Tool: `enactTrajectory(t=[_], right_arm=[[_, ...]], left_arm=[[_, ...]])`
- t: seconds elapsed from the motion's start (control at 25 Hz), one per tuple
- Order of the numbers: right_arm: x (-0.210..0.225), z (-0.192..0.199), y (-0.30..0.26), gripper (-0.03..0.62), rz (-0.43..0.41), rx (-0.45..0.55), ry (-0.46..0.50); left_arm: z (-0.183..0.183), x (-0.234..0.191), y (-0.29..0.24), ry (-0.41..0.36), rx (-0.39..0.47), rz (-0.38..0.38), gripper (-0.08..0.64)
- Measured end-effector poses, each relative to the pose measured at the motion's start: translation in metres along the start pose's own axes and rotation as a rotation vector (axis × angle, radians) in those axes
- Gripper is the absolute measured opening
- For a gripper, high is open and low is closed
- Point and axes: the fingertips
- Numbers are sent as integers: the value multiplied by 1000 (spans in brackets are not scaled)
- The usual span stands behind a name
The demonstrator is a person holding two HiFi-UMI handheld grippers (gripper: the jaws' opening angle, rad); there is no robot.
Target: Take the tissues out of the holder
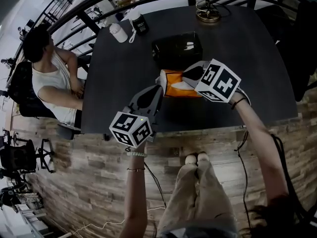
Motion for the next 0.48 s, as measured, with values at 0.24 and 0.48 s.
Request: enactTrajectory(t=[0.24, 0.48], right_arm=[[-6, 16, -9, 15, -15, -31, 9], [-4, 23, -17, 16, -22, -43, 13]], left_arm=[[21, 5, 1, 18, -20, 3, 8], [38, 6, 0, 28, -38, 1, 8]])
Point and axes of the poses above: the fingertips, and each gripper's own axes: y backward along the fingers, x to its right, z out of its underside, and after that the axes turned 7 degrees about x, right-handed
